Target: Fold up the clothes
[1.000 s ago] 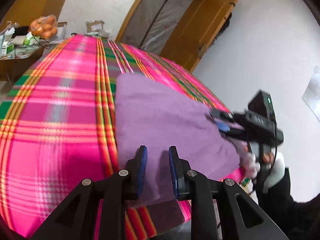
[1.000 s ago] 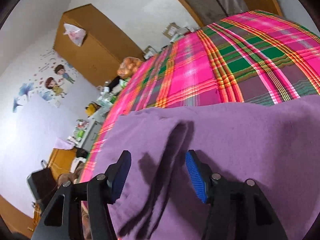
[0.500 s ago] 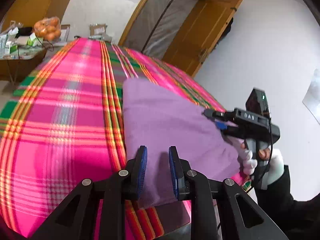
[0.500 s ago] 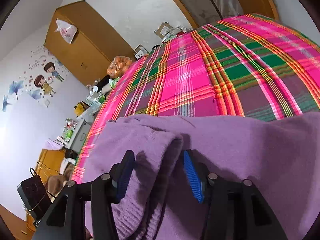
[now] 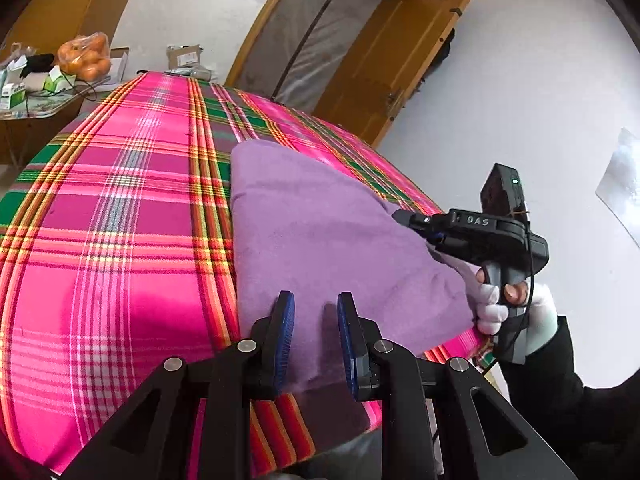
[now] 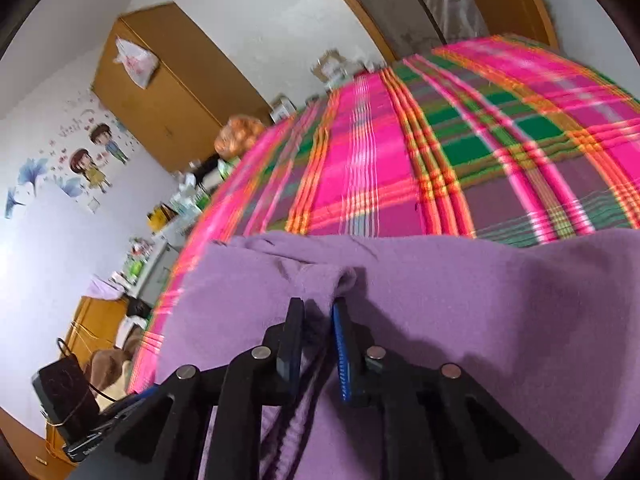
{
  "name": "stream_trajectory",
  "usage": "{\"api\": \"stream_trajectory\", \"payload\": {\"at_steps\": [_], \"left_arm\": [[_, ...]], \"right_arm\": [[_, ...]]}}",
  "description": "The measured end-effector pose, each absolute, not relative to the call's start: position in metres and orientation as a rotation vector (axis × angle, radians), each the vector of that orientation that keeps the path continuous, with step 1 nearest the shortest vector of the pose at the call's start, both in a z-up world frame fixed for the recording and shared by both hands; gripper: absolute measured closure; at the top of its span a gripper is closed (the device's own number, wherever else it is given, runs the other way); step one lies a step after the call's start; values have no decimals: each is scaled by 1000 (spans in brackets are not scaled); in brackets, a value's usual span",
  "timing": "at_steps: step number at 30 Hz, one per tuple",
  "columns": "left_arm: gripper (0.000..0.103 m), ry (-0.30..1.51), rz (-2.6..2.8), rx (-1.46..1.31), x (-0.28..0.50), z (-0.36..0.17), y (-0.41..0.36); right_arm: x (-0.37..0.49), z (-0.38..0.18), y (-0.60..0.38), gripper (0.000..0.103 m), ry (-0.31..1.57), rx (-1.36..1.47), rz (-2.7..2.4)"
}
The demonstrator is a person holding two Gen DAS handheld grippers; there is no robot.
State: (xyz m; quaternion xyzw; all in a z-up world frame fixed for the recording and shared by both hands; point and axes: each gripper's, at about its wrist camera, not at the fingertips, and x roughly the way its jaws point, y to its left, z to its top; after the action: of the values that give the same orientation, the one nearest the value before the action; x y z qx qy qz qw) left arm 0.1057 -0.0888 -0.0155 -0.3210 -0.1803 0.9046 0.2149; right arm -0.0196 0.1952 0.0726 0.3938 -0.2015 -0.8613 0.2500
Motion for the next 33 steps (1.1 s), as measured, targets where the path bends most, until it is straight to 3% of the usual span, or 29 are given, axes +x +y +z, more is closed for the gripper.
{"api": "stream_trajectory", "payload": {"at_steps": [3, 9, 14, 20, 21, 22, 33], "left_arm": [[80, -516, 2508, -884, 109, -12, -93], [80, -609, 2595, -876, 94, -5, -114], [80, -627, 2576, -935, 84, -17, -112], [80, -601, 2570, -917, 88, -21, -107], [80, -605, 2565, -914, 88, -21, -108], [80, -611, 2558, -911, 89, -22, -109], [80, -604, 2548, -885, 97, -24, -111]], "right_arm": [[-1, 91, 199, 87, -539, 958, -2365], [15, 115, 152, 85, -341, 904, -2265], [10, 107, 104, 85, -250, 988, -2147], [-13, 84, 78, 85, -289, 1138, -2144], [-17, 79, 80, 91, -293, 1166, -2160], [-17, 78, 86, 103, -317, 1163, -2178], [4, 72, 146, 101, -490, 1094, -2289]]}}
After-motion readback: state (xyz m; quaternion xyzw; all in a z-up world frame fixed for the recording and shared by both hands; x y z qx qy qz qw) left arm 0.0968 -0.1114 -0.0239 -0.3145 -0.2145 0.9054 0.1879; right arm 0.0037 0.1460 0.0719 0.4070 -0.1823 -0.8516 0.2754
